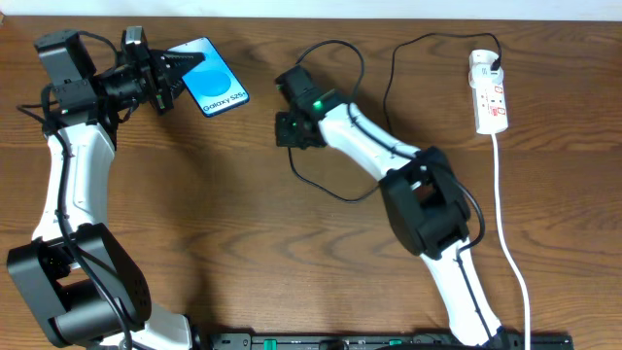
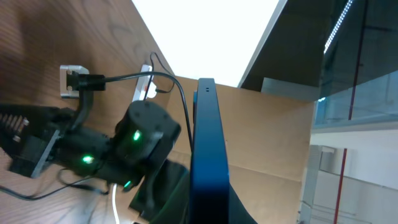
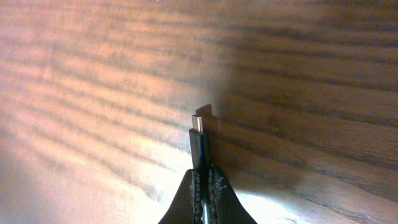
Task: Plug charger to phone and switch on socket
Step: 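Lift the cable plug and carry it toward the phone's bottom port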
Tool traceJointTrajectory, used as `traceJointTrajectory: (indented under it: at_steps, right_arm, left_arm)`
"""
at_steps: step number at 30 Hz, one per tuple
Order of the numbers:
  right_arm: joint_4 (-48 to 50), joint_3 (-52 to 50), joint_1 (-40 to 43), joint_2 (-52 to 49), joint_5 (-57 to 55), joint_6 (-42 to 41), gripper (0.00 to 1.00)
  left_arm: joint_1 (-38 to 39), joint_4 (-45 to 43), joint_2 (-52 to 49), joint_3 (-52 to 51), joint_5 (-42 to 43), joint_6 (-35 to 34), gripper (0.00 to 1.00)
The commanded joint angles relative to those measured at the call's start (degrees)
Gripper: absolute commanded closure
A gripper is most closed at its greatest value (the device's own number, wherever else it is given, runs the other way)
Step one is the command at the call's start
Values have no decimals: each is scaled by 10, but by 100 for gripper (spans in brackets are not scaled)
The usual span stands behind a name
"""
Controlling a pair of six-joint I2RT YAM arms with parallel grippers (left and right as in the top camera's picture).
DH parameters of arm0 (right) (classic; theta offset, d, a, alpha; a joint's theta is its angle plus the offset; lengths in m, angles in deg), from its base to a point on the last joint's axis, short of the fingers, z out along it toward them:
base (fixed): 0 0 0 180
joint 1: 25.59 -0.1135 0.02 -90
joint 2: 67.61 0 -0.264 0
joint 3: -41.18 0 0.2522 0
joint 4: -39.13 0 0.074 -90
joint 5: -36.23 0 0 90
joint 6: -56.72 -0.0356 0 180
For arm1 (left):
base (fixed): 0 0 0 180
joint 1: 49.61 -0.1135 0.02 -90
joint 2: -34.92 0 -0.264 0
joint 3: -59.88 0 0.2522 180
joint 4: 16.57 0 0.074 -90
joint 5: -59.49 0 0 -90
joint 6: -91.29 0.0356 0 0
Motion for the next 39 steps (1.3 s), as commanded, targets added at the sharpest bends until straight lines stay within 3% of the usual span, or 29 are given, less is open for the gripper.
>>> traceJointTrajectory:
  at_steps: [1, 6, 15, 20, 32, 39]
  right_arm:
    - [-16, 5, 43, 37, 192, 114, 99]
    - [-83, 5, 82, 74, 334, 225, 99]
    - [-196, 5, 98, 111, 454, 342, 99]
    - [-267, 5, 101, 136, 478, 403, 99]
    - [-423, 5, 114, 160, 556, 561, 99]
    - [-454, 4, 110, 160, 587, 602, 99]
  left_arm:
    - [0, -3, 7, 3, 22, 37, 93]
    - [0, -1, 7, 3, 29, 83, 93]
    - [1, 2, 7, 3, 40, 150, 93]
    - [1, 5, 6, 3, 72, 209, 93]
    - [1, 5, 6, 3, 84, 268, 92]
    - [1, 4, 6, 3, 79, 287, 93]
